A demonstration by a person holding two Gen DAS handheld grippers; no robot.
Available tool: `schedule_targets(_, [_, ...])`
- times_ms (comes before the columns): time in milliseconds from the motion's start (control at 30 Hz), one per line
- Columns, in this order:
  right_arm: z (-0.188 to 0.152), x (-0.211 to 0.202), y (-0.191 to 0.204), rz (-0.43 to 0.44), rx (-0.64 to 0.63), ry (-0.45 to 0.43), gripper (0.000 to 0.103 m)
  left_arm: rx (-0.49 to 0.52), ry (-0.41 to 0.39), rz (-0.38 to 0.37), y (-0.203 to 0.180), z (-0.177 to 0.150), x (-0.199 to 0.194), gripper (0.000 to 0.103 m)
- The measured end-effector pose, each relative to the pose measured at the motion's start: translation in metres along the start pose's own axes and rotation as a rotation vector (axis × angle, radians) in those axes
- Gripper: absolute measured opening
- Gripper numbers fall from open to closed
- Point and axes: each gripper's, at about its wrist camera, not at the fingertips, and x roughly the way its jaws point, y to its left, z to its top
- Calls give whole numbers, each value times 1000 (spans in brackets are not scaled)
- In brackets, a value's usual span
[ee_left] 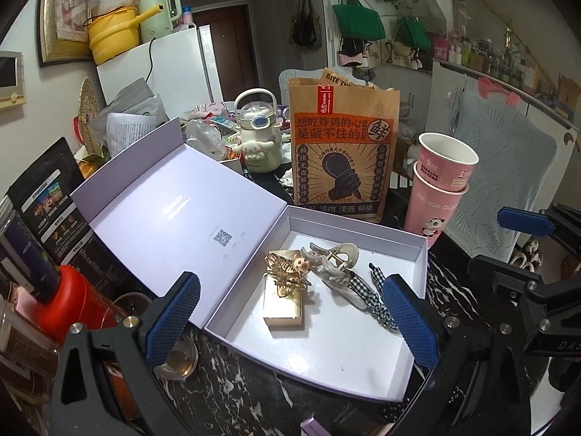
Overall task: Organize rigid objects
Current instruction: 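Open both grippers and release the clip and scrunchie inside the box, then withdraw both grippers from the box toward the remaining items on the table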
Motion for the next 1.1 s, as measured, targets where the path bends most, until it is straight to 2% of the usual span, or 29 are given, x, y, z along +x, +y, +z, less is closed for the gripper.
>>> schedule_targets(200, [-11, -14, 6, -6, -9, -10, 75, 2, -13, 4, -1, -12, -17, 102])
schedule_targets(633, [-42, -36, 20, 16, -17, -5, 77, 9, 10, -38, -14, -46, -42, 102])
schedule_targets(1100, [-84, -44, 37, 25, -16, 7, 77, 15, 39, -30, -19, -84, -49, 102])
